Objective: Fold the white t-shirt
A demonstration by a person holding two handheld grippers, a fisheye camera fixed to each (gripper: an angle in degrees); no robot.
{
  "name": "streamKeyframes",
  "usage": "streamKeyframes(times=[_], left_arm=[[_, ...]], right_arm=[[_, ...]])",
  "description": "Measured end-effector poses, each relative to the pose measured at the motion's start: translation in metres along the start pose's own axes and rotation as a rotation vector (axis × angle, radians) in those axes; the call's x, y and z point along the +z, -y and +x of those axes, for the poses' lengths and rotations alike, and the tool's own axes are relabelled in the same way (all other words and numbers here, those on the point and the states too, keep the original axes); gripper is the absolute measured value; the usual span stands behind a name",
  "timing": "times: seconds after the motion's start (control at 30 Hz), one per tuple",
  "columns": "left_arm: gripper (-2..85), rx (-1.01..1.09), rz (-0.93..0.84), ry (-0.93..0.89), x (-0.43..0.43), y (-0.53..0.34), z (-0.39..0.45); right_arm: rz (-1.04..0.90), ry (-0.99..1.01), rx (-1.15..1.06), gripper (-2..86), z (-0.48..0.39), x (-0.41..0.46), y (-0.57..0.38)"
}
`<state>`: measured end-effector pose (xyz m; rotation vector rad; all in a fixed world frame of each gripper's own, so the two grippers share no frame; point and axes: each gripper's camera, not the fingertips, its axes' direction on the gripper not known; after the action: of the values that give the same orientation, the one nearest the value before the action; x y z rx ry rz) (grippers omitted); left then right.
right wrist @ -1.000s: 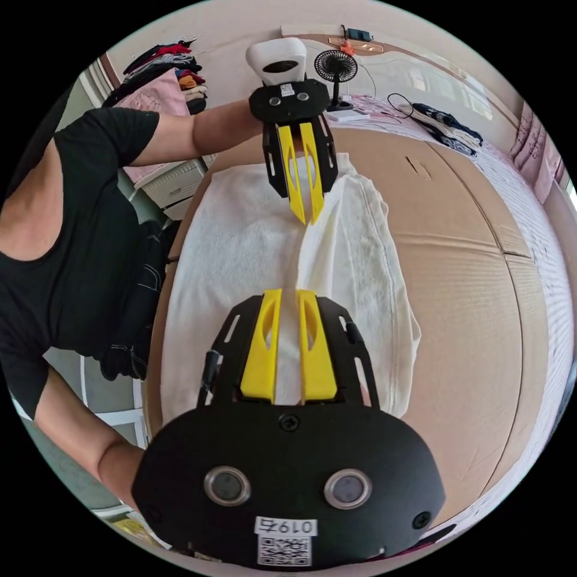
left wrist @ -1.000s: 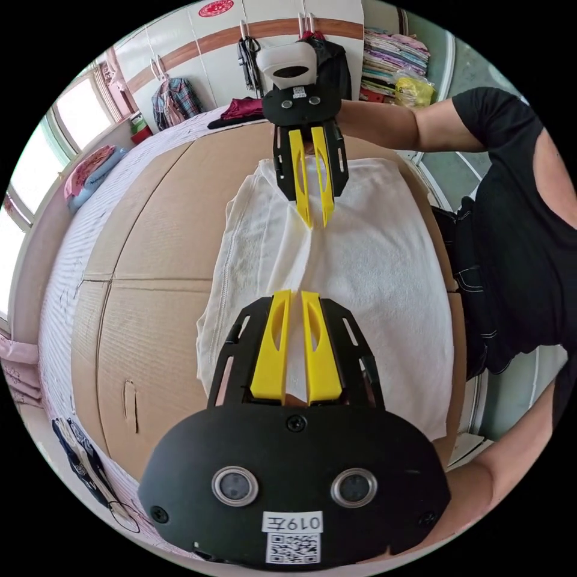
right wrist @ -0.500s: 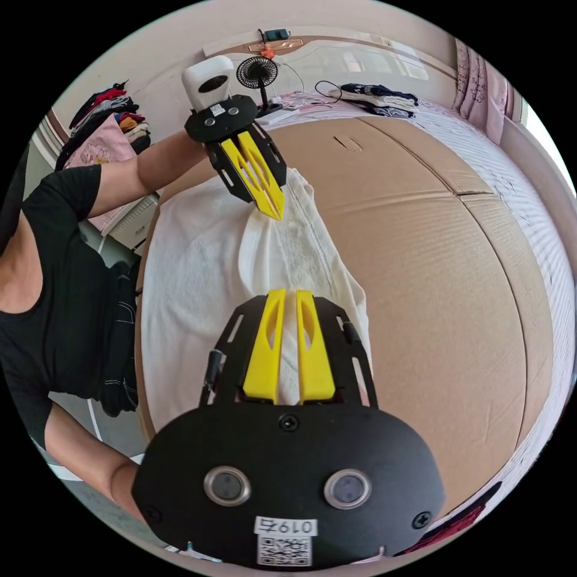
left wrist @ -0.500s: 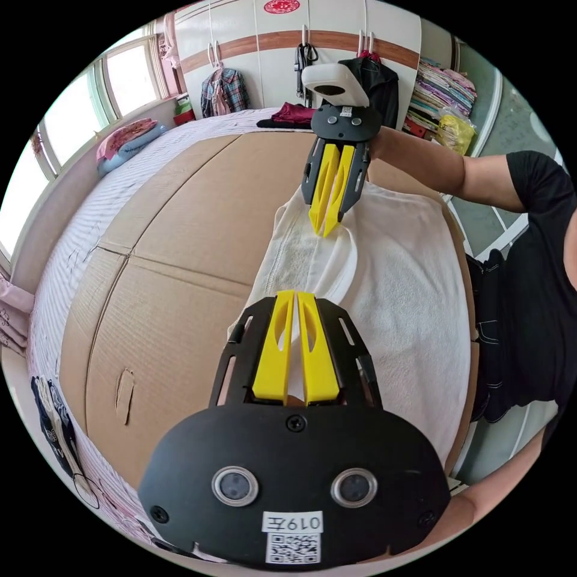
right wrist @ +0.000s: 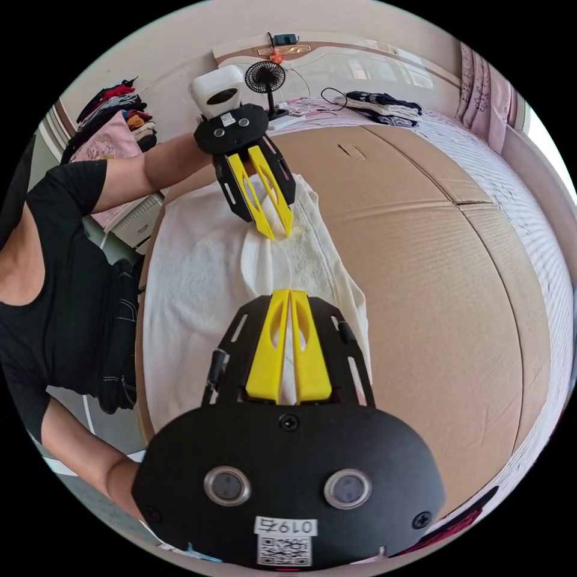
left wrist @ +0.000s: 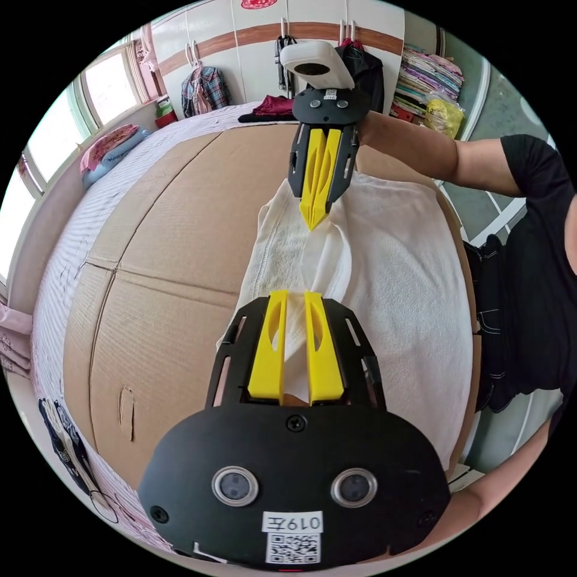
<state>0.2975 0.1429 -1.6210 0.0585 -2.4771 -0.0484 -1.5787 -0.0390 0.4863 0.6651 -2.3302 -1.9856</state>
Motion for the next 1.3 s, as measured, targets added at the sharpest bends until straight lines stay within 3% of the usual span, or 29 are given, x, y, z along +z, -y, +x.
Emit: streamKeyframes(times=[0.93, 1.3], left_arm=[[0.6, -0.076, 0.052, -0.057, 0.012, 0.004, -0.024], [0.6, 0.003, -0.022, -0.09, 0.031, 0.022, -0.01]], right_arm=[[0.018, -0.036, 0.08, -1.0, -0.012, 0.004, -0.019], [0.033, -0.041, 0.074, -1.0, -0.014, 0.001, -0.021]])
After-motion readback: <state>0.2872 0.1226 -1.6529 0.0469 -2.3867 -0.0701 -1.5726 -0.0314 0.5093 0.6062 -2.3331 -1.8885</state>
